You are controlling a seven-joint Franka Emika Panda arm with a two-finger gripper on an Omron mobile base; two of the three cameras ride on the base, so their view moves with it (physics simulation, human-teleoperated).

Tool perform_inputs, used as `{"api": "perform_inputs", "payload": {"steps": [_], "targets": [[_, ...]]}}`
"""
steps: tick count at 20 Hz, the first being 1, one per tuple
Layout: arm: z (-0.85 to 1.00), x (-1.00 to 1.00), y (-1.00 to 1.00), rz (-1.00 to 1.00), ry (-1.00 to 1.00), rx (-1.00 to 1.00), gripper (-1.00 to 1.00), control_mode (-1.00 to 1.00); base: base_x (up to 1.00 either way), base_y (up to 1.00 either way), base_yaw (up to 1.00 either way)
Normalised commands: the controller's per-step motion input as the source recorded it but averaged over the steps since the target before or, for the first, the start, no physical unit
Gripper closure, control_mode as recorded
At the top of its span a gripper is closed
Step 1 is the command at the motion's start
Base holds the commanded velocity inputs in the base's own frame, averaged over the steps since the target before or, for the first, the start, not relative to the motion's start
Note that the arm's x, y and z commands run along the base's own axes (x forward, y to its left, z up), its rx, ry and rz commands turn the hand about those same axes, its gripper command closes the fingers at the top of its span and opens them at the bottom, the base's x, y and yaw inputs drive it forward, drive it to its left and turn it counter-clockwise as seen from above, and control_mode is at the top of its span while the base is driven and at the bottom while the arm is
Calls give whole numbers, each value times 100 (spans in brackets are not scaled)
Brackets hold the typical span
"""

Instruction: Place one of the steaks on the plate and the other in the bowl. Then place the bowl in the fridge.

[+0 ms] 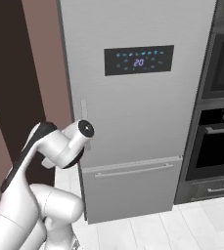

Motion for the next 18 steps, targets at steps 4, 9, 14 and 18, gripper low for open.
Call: {"api": "perform_inputs", "payload": {"steps": [4,9,14,18], "targets": [[-10,42,-63,0,1,0,-100,-100,0,0,0],[-11,47,-27,-16,0,13,-100,-100,0,0,0],[-2,38,-6,-26,0,27,-100,-100,0,0,0],[0,35,0,-25,3,21,-100,-100,0,0,0]]}}
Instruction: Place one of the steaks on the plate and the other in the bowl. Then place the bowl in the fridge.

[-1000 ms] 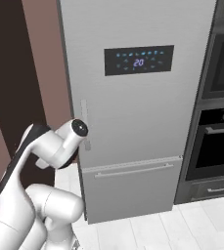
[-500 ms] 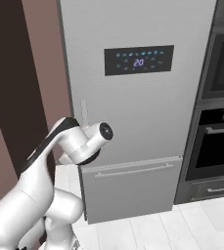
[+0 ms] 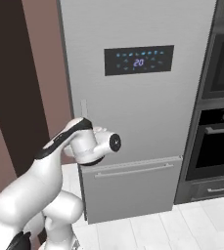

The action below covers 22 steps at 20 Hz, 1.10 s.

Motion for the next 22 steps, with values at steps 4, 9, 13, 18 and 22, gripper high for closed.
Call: {"api": "perform_inputs", "payload": {"steps": [4,9,13,18,22], "targets": [[0,45,0,-14,4,7,-100,-100,0,0,0],[0,59,0,-2,9,2,-100,-100,0,0,0],[0,59,-6,0,14,2,-100,-100,0,0,0],[0,60,-15,0,14,2,-100,-100,0,0,0],[-4,57,-5,0,12,2,-100,-100,0,0,0]]}}
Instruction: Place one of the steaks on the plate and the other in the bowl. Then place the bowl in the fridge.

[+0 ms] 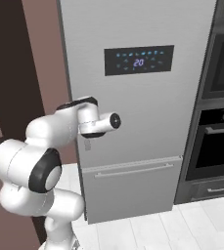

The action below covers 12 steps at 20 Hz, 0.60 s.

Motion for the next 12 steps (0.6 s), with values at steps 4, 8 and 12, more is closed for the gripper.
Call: {"api": "perform_inputs", "payload": {"steps": [4,8,12], "targets": [[-27,18,0,0,2,0,-100,-100,0,0,0],[-40,1,3,-1,0,0,-100,-100,0,0,0],[-40,12,15,-9,0,0,-100,-100,0,0,0]]}}
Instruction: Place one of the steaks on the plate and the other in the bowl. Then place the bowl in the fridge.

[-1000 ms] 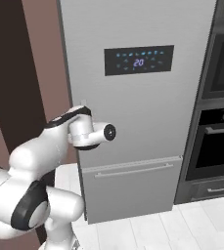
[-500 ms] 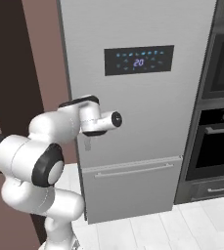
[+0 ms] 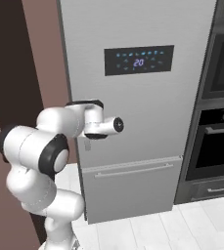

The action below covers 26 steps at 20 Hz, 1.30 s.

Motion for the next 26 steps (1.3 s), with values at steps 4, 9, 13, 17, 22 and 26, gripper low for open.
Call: {"api": "perform_inputs", "payload": {"steps": [4,9,13,17,22,26], "targets": [[-21,19,14,-12,0,1,-100,-100,0,0,0],[-1,2,3,-14,-1,3,-100,-100,0,0,0],[6,0,0,-14,-6,2,-100,-100,0,0,0],[48,-2,0,-3,-2,0,-100,-100,0,0,0],[97,-40,-17,0,-2,-3,-100,-100,0,0,0],[62,-59,-17,-4,-3,-4,-100,-100,0,0,0]]}}
